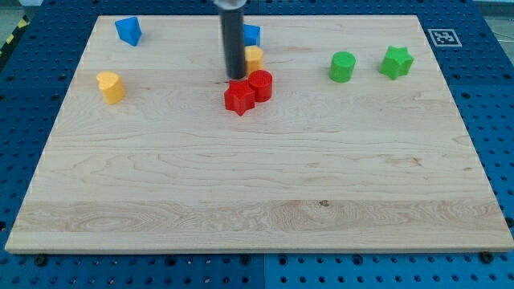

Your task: Move the yellow hexagon towards the top right corner

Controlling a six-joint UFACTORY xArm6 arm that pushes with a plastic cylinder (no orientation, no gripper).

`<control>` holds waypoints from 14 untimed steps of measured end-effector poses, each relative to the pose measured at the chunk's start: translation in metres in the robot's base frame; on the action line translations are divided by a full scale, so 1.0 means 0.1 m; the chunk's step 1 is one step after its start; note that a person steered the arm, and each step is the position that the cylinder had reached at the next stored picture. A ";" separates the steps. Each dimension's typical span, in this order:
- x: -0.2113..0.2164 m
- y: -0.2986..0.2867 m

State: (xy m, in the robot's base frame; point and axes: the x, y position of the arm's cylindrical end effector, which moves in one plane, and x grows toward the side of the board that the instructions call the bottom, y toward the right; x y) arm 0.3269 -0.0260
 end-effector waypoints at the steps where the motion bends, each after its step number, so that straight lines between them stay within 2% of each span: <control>1: -0.06 0.02; 2: -0.04 -0.16; 3: -0.18 -0.04; 5: -0.35 0.95; 6: -0.37 1.20; 7: -0.37 1.06; 9: -0.73 1.58; 10: -0.59 1.50; 11: -0.22 1.39; 12: -0.15 1.56; 14: -0.45 2.23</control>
State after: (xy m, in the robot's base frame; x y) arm 0.2817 0.1965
